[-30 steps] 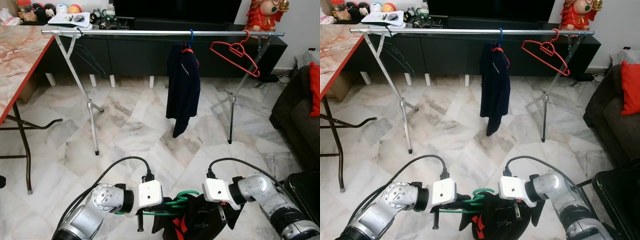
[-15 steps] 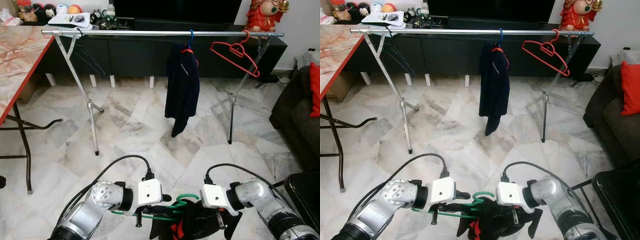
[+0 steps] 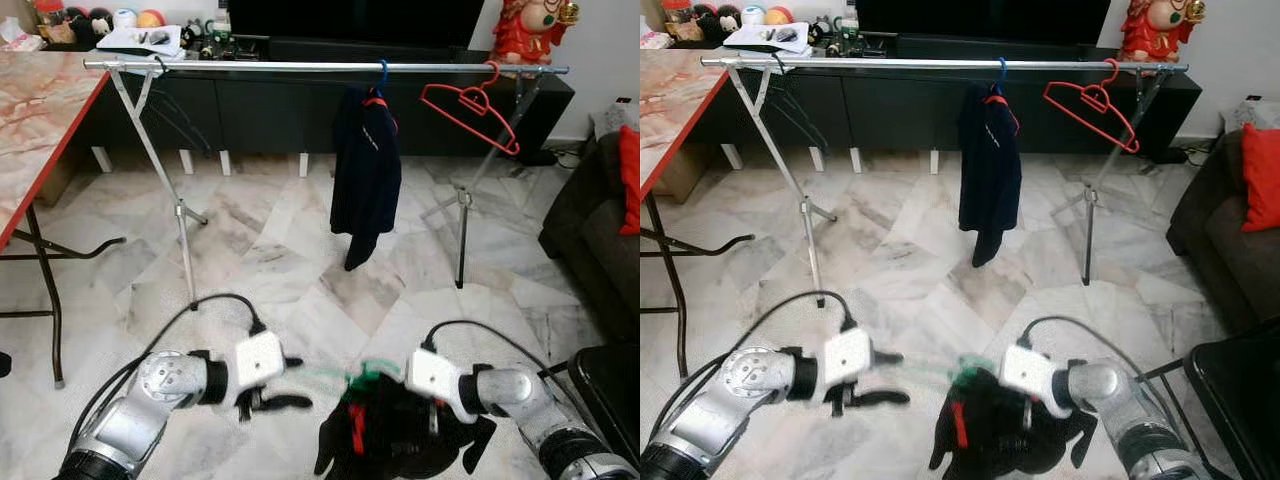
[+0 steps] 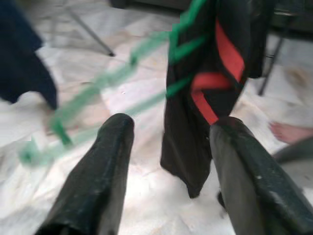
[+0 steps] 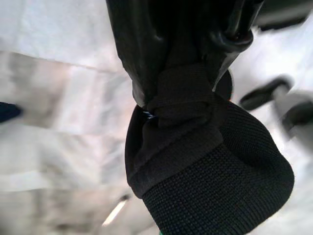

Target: Hang hanger

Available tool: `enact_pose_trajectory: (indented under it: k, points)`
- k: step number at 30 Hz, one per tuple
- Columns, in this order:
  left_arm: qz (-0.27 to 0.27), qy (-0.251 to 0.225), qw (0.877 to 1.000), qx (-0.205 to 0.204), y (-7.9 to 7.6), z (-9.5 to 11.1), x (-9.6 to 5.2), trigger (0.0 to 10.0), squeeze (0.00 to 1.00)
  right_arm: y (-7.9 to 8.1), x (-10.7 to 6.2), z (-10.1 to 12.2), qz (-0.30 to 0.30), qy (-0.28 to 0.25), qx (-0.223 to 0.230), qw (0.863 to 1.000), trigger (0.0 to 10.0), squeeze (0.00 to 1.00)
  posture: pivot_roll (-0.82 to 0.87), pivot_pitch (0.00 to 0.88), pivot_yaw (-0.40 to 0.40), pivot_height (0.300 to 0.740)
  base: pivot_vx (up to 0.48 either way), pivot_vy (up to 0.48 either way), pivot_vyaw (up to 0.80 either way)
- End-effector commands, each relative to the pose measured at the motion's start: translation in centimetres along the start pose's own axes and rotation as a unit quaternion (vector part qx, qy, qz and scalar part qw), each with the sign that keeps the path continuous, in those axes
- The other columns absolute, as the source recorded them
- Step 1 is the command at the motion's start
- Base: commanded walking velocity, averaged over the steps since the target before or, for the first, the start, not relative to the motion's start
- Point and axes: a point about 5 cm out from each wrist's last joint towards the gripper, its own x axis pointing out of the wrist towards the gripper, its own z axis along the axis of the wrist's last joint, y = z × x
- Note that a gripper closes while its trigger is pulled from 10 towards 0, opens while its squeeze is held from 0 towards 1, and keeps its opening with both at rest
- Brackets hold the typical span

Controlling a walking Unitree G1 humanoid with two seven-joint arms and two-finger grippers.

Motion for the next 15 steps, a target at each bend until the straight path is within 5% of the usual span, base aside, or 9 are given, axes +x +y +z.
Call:
enact_pose_trajectory:
  k: [1,5,6,7,15]
  points:
    - [0.03,0.022,0.999,-0.02,-0.4,-1.8,-0.4,10.0,1.0,-0.8,-0.3,0.6,-0.026,-0.023,0.013,0.999,0.0,0.0,0.0,0.139,-0.106,0.74,0.0,0.0,0.0]
    - [0.097,0.042,0.993,-0.052,-0.9,-3.7,0.1,10.0,1.0,-1.0,-0.3,1.3,-0.03,-0.047,0.014,0.998,0.0,0.0,0.0,0.145,-0.109,0.74,0.0,0.0,0.0]
    - [0.104,0.044,0.992,-0.051,-1.2,-3.9,0.4,10.0,0.72,-1.1,-0.3,1.7,-0.032,-0.055,0.015,0.998,0.0,0.0,0.0,0.145,-0.108,0.74,0.0,0.0,0.0]
    - [0.114,0.047,0.991,-0.055,-1.5,-4.1,0.9,10.0,0.0,-1.4,-0.2,2.3,-0.036,-0.066,0.015,0.997,0.0,0.0,-0.01,0.146,-0.108,0.74,0.0,0.0,0.0]
    - [0.147,0.054,0.984,-0.081,-2.9,-5.1,3.4,10.0,0.0,-2.6,0.1,5.6,-0.056,-0.104,-0.005,0.993,0.0,0.0,-0.01,0.142,-0.111,0.74,0.0,0.0,0.0]
